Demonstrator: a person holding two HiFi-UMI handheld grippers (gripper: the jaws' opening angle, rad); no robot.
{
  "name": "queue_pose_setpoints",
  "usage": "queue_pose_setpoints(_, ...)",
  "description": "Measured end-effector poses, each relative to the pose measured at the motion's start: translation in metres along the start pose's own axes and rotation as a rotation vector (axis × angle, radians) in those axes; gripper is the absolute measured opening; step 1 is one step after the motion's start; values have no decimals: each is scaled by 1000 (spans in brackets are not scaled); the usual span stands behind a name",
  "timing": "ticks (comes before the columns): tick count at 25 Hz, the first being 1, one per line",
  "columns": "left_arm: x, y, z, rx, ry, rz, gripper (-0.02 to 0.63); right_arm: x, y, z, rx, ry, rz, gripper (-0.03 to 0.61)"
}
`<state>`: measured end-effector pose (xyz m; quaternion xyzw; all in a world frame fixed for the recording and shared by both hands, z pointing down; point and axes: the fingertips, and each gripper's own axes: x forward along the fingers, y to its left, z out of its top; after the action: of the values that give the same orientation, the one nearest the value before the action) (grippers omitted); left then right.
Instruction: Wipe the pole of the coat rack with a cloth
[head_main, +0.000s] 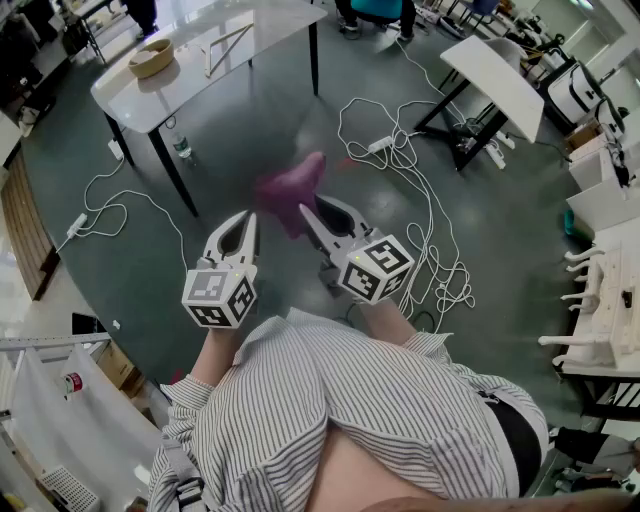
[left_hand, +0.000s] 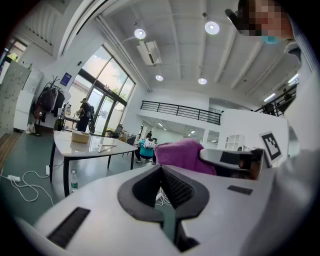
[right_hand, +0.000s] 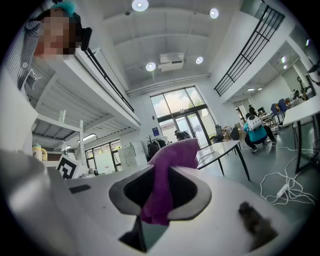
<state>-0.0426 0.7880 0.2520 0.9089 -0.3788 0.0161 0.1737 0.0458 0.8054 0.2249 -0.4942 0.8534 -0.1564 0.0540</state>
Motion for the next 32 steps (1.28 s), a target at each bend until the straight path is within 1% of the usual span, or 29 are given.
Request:
queue_pose_setpoints(5, 9, -2, -8, -22, 11, 4, 11, 1, -14, -2, 17, 5, -16, 87)
queue_pose_setpoints(9, 17, -3, -7, -25, 20, -10, 11, 6, -17, 1, -6, 20, -15, 88)
queue_pose_setpoints(15, 24, -2, -11, -43, 35, -14, 11, 12, -23, -2, -9, 35, -36, 87)
queue_pose_setpoints(21, 26, 2, -27, -68, 61, 16, 11, 5, -34, -9, -66, 56, -32, 89)
queue_pose_setpoints(25, 21, 8, -40, -133, 50, 68, 11, 2, -42, -28, -13, 86, -33, 89)
queue_pose_setpoints(29, 28, 13, -50, -150, 86, 76, 11, 8, -42, -38, -9, 120, -13, 89)
queue_pose_setpoints(32, 37, 19, -49, -161, 97, 73, 11, 19, -44, -39, -16, 133, 4, 89)
